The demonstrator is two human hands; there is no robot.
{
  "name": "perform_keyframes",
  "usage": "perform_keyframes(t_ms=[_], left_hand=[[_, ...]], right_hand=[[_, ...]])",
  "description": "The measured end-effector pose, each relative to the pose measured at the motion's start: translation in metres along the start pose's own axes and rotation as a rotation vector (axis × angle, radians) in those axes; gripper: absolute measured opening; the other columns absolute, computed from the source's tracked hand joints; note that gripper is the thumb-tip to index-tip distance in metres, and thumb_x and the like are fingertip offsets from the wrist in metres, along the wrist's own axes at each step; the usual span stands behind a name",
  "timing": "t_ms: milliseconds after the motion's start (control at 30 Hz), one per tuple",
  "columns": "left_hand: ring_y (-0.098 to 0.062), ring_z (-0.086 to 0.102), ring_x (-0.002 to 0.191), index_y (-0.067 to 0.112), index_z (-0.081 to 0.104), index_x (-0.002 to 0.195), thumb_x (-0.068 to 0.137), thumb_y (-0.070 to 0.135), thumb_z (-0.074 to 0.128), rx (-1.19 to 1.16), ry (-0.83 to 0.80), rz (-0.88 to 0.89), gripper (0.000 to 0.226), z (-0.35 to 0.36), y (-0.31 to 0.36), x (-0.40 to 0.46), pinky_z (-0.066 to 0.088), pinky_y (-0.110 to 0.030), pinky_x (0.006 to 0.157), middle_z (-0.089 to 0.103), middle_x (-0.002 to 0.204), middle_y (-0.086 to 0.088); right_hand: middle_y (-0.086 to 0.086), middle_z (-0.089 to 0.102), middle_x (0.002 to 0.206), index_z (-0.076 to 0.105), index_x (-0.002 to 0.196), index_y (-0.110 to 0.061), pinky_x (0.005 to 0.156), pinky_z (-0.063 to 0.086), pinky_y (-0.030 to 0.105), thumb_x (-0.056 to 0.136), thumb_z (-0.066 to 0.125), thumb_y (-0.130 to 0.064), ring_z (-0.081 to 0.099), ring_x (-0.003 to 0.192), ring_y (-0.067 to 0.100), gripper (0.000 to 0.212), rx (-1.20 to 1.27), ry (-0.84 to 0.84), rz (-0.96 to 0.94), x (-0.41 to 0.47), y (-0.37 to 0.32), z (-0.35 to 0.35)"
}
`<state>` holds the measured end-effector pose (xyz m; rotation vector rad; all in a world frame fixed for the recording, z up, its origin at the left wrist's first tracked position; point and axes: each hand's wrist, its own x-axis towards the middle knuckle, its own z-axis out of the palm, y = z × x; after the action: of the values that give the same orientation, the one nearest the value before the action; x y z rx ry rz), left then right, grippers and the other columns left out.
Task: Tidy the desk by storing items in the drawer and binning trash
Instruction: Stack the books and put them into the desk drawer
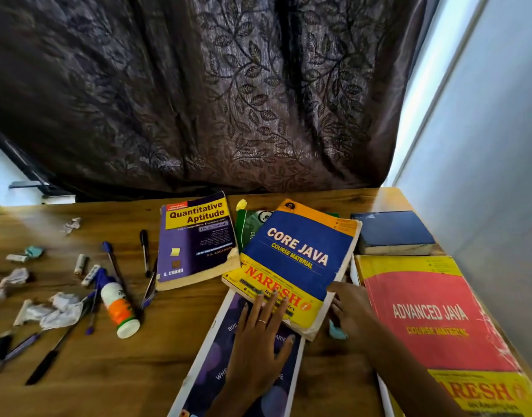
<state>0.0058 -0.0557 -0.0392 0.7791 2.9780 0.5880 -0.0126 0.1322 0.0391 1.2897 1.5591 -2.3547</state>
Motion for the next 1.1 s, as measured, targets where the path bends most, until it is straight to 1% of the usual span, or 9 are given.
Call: perform_keyframes(t_ms=[100,200,267,333,500,600,800,933,1100], left_hand=[[-0.018,0.016,0.142,0.034,0.01,0.15,0.093,0.061,0.018,0.049,-0.013,-0.013,0.063,-0.002,0.0,0.001,0.025,-0.043,0.109,0.026,0.154,0.006],[-0.018,0.024,0.138,0.03,0.018,0.149,0.09,0.058,0.03,0.034,0.01,0.011,0.067,-0.003,0.001,0.003,0.035,-0.043,0.103,0.036,0.15,0.005],[-0.019,0.026,0.137,0.029,0.016,0.149,0.092,0.058,0.028,0.043,0.023,0.025,0.065,-0.002,0.0,0.003,0.035,-0.044,0.103,0.038,0.149,0.005],[-0.02,0.027,0.137,0.029,0.016,0.149,0.094,0.06,0.017,0.068,0.014,0.017,0.064,-0.003,-0.001,0.004,0.032,-0.042,0.11,0.039,0.148,0.005],[-0.019,0.023,0.139,0.029,0.011,0.15,0.094,0.06,0.016,-0.002,0.071,0.039,0.065,-0.003,0.0,0.001,0.03,-0.047,0.111,0.032,0.152,0.005],[-0.017,0.018,0.142,0.029,0.01,0.151,0.093,0.057,0.025,-0.061,0.122,0.056,0.066,-0.006,0.001,-0.001,0.018,-0.041,0.114,0.022,0.155,0.008],[-0.018,0.021,0.143,0.028,0.01,0.15,0.088,0.05,0.04,-0.09,0.218,0.058,0.072,-0.009,0.001,-0.004,0.017,-0.042,0.112,0.027,0.153,0.003],[-0.016,0.016,0.145,0.029,0.008,0.151,0.094,0.053,0.027,-0.089,0.25,0.037,0.064,-0.009,-0.002,0.001,0.015,-0.04,0.114,0.03,0.152,0.0],[-0.018,0.029,0.135,0.033,0.008,0.15,0.099,0.046,0.012,-0.054,0.274,0.131,0.053,-0.014,0.016,0.01,0.011,-0.035,0.113,0.031,0.147,0.003]], right_hand=[[0.013,0.061,0.112,0.053,0.106,-0.01,0.08,0.053,0.042,0.087,0.057,-0.003,0.059,0.101,0.028,0.02,-0.05,0.003,0.002,0.001,-0.007,0.006],[0.013,0.058,0.114,0.047,0.114,-0.01,0.067,0.057,0.037,0.089,0.058,-0.007,0.059,0.103,0.029,0.027,-0.104,-0.047,-0.062,0.002,-0.009,0.011],[0.011,0.055,0.121,0.038,0.116,-0.019,0.082,0.054,0.047,0.087,0.06,-0.008,0.056,0.112,0.031,0.038,-0.126,-0.069,-0.087,0.004,-0.004,0.013],[0.009,0.053,0.126,0.033,0.119,-0.026,0.087,0.051,0.052,0.086,0.062,-0.008,0.053,0.117,0.03,0.047,-0.179,-0.067,-0.115,0.004,0.002,0.015],[0.007,0.052,0.127,0.032,0.132,-0.023,0.072,0.052,0.04,0.089,0.057,-0.006,0.053,0.114,0.025,0.052,-0.161,-0.057,-0.176,-0.005,0.003,0.018],[0.005,0.053,0.118,0.032,0.134,-0.022,0.059,0.051,0.032,0.09,0.053,-0.002,0.055,0.104,0.023,0.053,-0.093,-0.076,-0.213,-0.013,-0.002,0.02],[0.009,0.059,0.114,0.043,0.12,-0.024,0.066,0.055,0.041,0.09,0.052,0.0,0.061,0.102,0.029,0.04,-0.035,-0.105,-0.312,-0.026,-0.02,0.011],[0.012,0.063,0.111,0.047,0.118,-0.027,0.078,0.054,0.055,0.09,0.054,-0.004,0.066,0.095,0.033,0.037,-0.05,-0.116,-0.333,-0.034,-0.035,-0.027],[0.016,0.067,0.109,0.048,0.126,-0.025,0.065,0.058,0.051,0.084,0.059,-0.007,0.068,0.089,0.038,0.047,-0.032,-0.206,-0.337,-0.055,-0.055,-0.1]])
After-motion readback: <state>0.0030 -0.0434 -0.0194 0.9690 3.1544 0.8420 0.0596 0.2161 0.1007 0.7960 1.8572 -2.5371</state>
